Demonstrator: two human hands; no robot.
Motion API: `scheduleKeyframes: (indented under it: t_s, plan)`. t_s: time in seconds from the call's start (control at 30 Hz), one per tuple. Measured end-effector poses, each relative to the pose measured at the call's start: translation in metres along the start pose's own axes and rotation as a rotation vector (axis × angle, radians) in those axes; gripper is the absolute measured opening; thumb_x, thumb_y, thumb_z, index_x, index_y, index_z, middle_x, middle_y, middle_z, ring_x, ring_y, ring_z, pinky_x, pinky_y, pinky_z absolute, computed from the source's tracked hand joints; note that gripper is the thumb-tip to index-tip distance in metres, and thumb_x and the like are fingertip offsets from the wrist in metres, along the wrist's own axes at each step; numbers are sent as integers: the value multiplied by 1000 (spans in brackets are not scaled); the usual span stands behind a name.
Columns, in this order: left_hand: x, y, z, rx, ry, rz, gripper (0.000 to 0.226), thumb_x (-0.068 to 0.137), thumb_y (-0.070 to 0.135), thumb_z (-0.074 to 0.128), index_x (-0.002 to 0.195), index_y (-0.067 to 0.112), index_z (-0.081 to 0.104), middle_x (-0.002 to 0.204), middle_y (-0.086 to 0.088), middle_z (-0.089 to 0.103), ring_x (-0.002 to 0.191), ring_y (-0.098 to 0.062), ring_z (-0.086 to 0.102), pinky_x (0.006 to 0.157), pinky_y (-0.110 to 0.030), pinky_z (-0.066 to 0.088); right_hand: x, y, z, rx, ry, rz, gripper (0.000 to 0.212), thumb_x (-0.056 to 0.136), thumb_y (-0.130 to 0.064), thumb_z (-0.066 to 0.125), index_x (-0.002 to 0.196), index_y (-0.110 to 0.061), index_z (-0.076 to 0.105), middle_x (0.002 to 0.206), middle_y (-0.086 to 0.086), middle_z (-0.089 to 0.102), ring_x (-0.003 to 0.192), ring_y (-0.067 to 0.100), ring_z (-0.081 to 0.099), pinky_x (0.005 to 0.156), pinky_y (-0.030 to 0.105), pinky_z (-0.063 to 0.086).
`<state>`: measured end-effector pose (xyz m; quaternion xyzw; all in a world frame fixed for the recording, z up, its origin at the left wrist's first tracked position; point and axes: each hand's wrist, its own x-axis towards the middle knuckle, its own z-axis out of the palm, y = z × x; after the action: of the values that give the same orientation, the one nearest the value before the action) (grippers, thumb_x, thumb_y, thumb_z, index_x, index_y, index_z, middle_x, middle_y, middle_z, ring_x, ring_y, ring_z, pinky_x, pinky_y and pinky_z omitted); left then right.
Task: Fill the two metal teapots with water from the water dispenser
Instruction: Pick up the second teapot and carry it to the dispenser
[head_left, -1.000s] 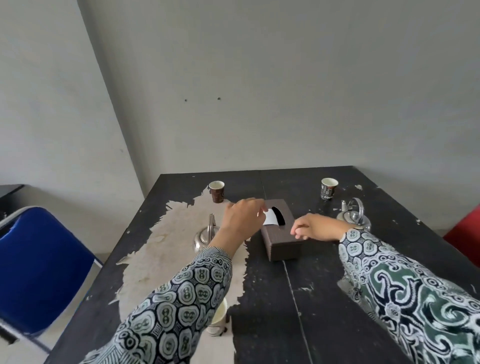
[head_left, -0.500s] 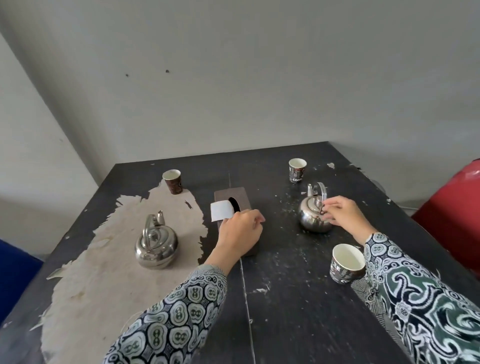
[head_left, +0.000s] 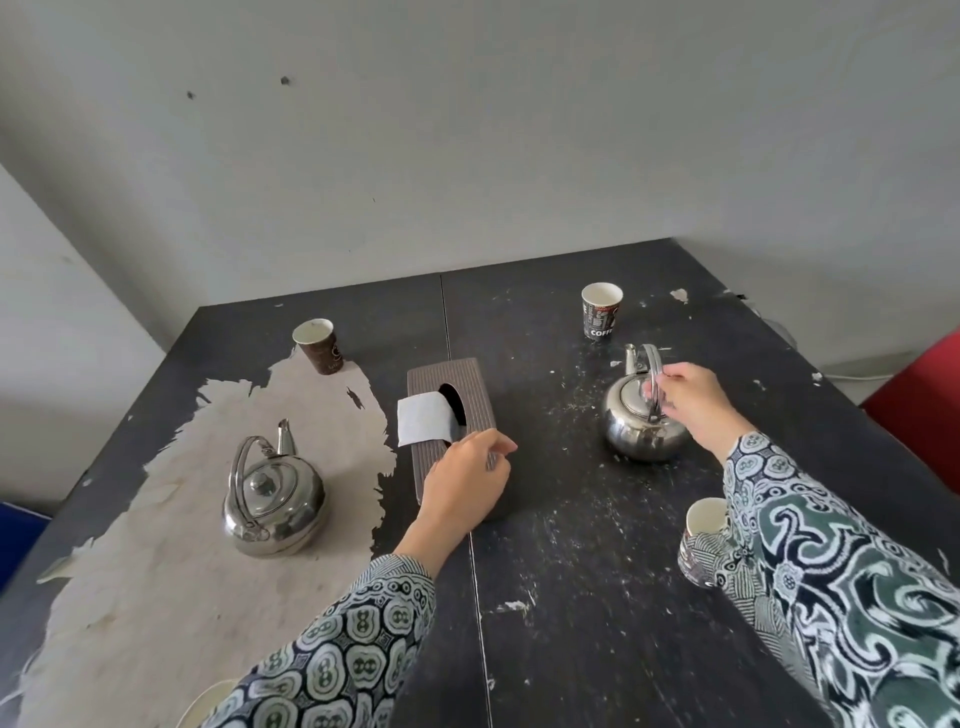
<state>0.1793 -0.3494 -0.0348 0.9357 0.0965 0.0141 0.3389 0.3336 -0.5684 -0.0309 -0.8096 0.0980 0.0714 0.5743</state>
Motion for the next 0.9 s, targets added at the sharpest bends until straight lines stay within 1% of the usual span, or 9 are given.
scheduleKeyframes:
  t_s: [0.1, 0.2, 0.27, 0.37, 0.47, 0.53, 0.6, 0.7, 0.9]
  plan:
    - [-1, 1, -4, 4, -8, 8, 24, 92, 19, 45, 108, 28, 60, 117, 9, 63, 107, -12, 57, 96, -42, 46, -7, -11, -1, 88, -74, -34, 11, 89, -4, 49, 89, -12, 57, 86, 11, 65, 89, 24, 60, 89, 43, 47]
    - [-5, 7, -12, -33, 12, 23, 23, 92, 18, 46, 108, 26, 61, 115, 8, 63, 105, -10, 57, 95, -40, 47, -22, -32, -4, 328, -189, -79, 9, 90, -3, 50, 96, -8, 56, 86, 8, 62, 84, 19, 63, 87, 40, 51]
    - [-10, 14, -23, -68, 49, 37, 22, 92, 19, 46, 108, 26, 60, 115, 7, 63, 102, -12, 58, 91, -38, 49, -37, -50, -8, 472, -264, -95, 11, 91, -2, 48, 95, -7, 56, 84, 7, 60, 80, 18, 62, 84, 38, 51]
    - [-17, 27, -43, -99, 119, 90, 23, 92, 16, 47, 110, 23, 59, 114, 6, 62, 102, -13, 58, 87, -34, 50, -65, -77, -12, 586, -365, -143, 16, 92, -2, 45, 91, -9, 59, 79, 4, 56, 71, 14, 56, 73, 29, 48]
    - [-36, 41, -74, -145, 206, 150, 25, 92, 16, 48, 115, 21, 56, 119, 4, 60, 104, -11, 55, 83, -24, 45, -104, -103, -14, 566, -460, -231, 20, 92, 0, 42, 91, -7, 60, 77, 4, 53, 64, 11, 51, 64, 22, 45]
    - [-43, 50, -89, -170, 262, 183, 29, 91, 17, 49, 120, 22, 52, 122, 5, 56, 111, -10, 51, 82, -17, 40, -123, -115, -15, 536, -529, -270, 19, 92, 1, 41, 91, -6, 59, 75, 4, 52, 60, 8, 49, 61, 20, 45]
    - [-62, 56, -113, -192, 342, 208, 34, 90, 17, 50, 124, 21, 49, 125, 5, 52, 119, -12, 46, 91, -22, 37, -152, -129, -10, 516, -625, -299, 19, 92, 1, 40, 91, -6, 58, 73, 3, 50, 55, 6, 48, 56, 16, 45]
    - [-94, 57, -148, -199, 415, 258, 40, 90, 16, 53, 129, 19, 43, 131, 4, 49, 125, -13, 41, 102, -28, 34, -195, -149, 2, 499, -773, -313, 20, 92, 2, 39, 89, -5, 57, 72, 3, 49, 51, 5, 47, 52, 15, 45]
    - [-170, 16, -212, -155, 453, 258, 52, 90, 22, 59, 136, 17, 36, 139, -1, 46, 130, -14, 40, 107, -30, 35, -280, -179, 54, 399, -1082, -346, 15, 88, 0, 42, 91, -3, 57, 66, -1, 51, 51, 6, 46, 57, 17, 45]
